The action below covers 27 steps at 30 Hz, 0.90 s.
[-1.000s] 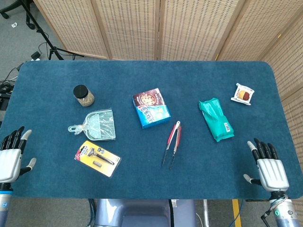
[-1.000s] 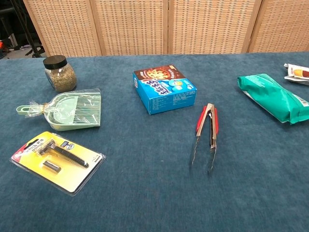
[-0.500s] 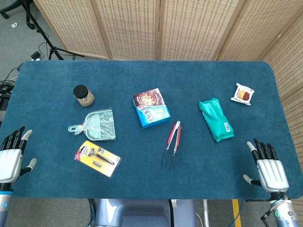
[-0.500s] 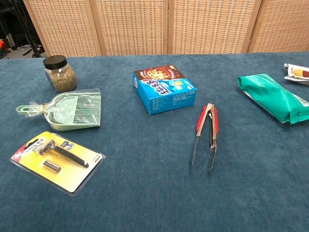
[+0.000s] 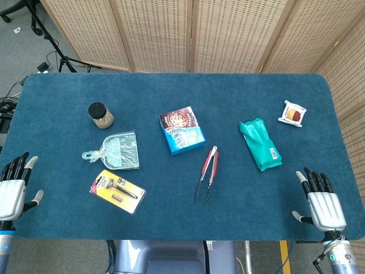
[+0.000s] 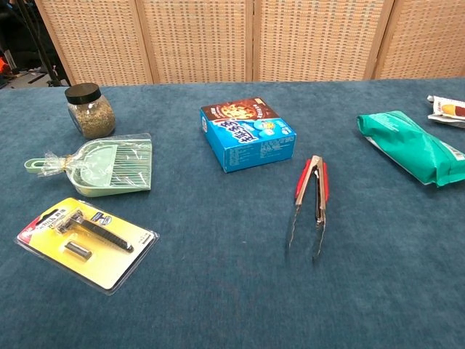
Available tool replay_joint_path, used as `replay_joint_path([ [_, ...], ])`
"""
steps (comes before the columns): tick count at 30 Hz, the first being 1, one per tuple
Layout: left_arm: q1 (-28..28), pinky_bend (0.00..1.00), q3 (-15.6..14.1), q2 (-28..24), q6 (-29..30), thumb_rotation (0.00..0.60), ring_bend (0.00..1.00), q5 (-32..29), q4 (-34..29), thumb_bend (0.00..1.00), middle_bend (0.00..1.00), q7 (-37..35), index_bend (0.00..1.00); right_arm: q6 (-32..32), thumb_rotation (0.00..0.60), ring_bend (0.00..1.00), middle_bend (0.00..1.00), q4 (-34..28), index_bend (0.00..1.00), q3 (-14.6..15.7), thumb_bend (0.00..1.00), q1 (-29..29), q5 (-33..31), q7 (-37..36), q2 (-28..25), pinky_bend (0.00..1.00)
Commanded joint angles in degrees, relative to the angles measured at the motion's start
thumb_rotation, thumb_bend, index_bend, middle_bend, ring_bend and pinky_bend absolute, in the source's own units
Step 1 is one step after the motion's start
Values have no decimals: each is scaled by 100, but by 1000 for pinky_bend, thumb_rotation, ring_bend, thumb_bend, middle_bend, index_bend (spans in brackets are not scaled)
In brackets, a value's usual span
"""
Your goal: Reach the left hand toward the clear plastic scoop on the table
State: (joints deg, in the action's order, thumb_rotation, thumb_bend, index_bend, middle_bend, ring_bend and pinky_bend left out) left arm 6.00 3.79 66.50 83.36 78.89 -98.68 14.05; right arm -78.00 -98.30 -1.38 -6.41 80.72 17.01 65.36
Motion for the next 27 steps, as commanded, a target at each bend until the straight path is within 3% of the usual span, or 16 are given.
replay_joint_path([
  [1, -1, 109, 3, -7, -6, 600, 0, -6, -13, 296, 0, -47, 0, -22, 600, 0, 0, -15, 0, 8, 0, 4, 33, -2, 0, 0],
  [6, 13, 109, 36, 13, 24, 600, 16, 19, -5, 299, 0, -102, 0, -31, 600, 0, 0, -12, 0, 19, 0, 8, 56, 6, 9, 0],
  [7, 24, 127, 64, 38, 56, 600, 66, 37, 12, 301, 0, -107, 0, -23, 600, 0, 0, -12, 0, 17, 0, 4, 47, 11, 13, 0],
  [9, 52, 237, 112, 93, 84, 600, 258, 52, 56, 311, 41, -126, 0, -18, 600, 0, 0, -12, 0, 12, 1, 1, 35, 23, 18, 0],
  [12, 180, 396, 268, 193, 45, 600, 473, 50, 143, 334, 217, -279, 0, 6, 600, 0, 0, -20, 0, 12, 0, -10, 21, 41, 20, 0],
  [15, 395, 538, 399, 150, -235, 600, 662, -48, 185, 370, 470, -300, 0, -1, 600, 0, 0, -19, 0, 16, 0, -9, 27, 61, 36, 0],
  [17, 597, 605, 464, 20, -631, 600, 746, -189, 134, 394, 589, -345, 0, -1, 600, 0, 0, -17, 0, 15, 0, -9, 21, 69, 43, 0],
  [20, 950, 643, 537, -324, -1436, 600, 807, -472, -23, 440, 666, -523, 0, 20, 600, 0, 0, -13, 0, 19, 1, -20, 16, 90, 56, 0],
  [24, 1391, 647, 635, -743, -2425, 600, 823, -858, -136, 511, 689, -702, 0, 45, 600, 0, 0, -12, 0, 31, 0, -33, 26, 121, 71, 0],
  [27, 1980, 647, 756, -1157, -3587, 600, 827, -1391, -137, 542, 690, -743, 0, 85, 600, 0, 0, -15, 0, 36, 0, -52, 16, 137, 84, 0],
])
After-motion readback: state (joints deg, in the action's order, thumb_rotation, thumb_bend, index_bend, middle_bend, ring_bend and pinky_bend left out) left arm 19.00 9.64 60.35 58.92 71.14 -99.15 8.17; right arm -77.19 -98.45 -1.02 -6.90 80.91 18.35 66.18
